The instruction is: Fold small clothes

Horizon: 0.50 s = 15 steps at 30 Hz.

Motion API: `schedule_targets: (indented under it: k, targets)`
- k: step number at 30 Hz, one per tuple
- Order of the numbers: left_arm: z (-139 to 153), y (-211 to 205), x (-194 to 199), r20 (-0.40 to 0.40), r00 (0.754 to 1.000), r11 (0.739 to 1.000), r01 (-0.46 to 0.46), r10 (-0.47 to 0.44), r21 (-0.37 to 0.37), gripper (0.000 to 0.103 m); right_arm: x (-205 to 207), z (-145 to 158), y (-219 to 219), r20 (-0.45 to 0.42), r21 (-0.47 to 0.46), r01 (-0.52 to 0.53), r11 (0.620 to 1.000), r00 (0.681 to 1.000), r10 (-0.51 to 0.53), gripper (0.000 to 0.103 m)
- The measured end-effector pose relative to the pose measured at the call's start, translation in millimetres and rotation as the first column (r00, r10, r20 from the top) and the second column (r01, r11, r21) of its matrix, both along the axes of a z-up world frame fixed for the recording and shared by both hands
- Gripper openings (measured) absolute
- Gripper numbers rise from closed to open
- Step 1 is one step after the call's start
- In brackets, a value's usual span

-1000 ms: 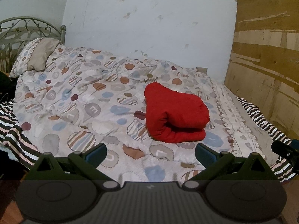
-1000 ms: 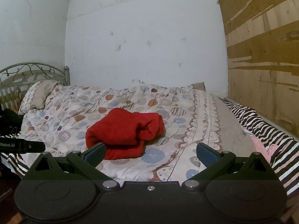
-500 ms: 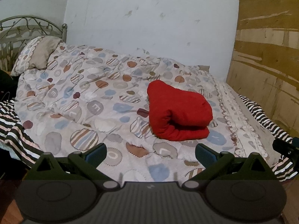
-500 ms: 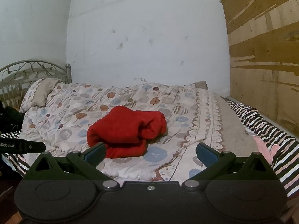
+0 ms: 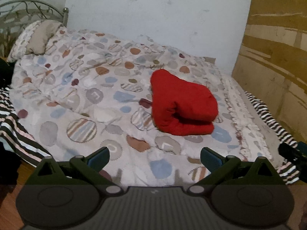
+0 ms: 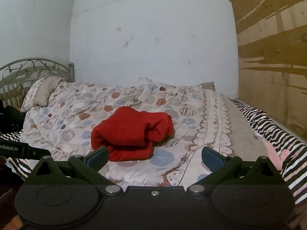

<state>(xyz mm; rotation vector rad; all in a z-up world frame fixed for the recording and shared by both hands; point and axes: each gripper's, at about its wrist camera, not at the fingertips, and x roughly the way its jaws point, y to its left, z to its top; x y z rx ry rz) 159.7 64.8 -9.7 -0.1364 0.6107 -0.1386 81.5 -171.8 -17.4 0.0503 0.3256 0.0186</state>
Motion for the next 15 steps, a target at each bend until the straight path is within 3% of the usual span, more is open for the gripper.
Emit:
schedule_targets:
  k: [15]
  targets:
    - [-5.3, 2.3, 19.7, -0.043, 0.999, 1.0, -0.023, 0.024, 0.012, 0.103, 16.5, -9.6, -5.1, -0.044, 0.011, -0.005, 1.0, 0.999, 0.005, 0.103]
